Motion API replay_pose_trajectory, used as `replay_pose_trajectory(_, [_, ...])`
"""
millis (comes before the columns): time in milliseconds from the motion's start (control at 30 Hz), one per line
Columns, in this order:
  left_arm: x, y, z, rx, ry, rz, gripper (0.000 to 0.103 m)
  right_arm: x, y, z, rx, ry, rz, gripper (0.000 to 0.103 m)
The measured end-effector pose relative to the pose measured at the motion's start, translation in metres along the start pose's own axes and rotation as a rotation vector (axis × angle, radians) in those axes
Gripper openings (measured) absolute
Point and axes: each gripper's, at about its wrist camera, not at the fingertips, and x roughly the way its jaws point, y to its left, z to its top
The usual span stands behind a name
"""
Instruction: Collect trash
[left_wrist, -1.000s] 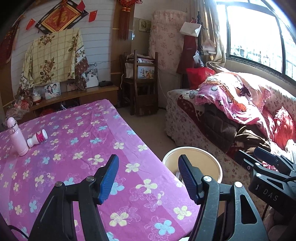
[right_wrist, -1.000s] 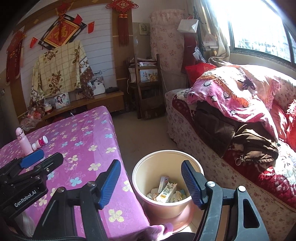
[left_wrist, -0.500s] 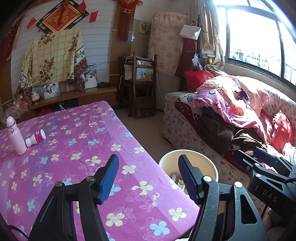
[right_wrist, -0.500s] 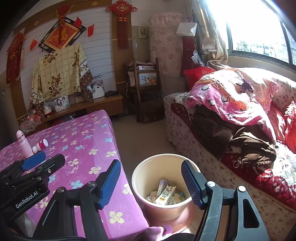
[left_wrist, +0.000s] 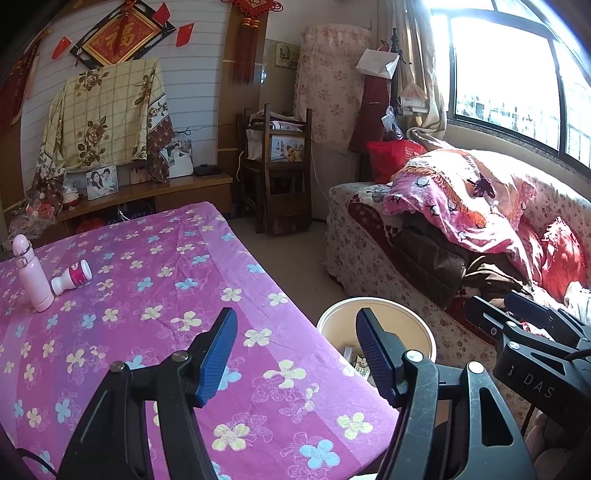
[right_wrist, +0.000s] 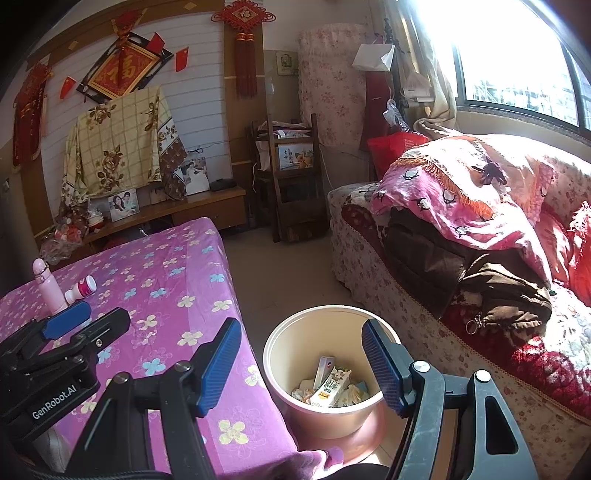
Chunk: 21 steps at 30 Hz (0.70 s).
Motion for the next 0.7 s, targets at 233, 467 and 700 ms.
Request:
replay_pose_trajectory(233, [0.0003, -0.0005, -0.0020, 0.003, -0.001, 0.000, 0.068, 0.0016, -0.0010, 0.0002, -0.001, 0.005, 0.004, 0.072])
replay_pose_trajectory(467, [0.0011, -0.0014, -0.0023, 0.007, 0.007, -0.003, 0.068, 0.0041, -0.0022, 0.0007, -0.002, 0.012, 0.004, 0.072])
replay_pose_trajectory(700, [0.0016, -0.0040, -0.0028, 0.010, 0.013, -0.002, 0.068, 0.0053, -0.0031, 0.0008, -0.003, 0.014, 0.005, 0.072])
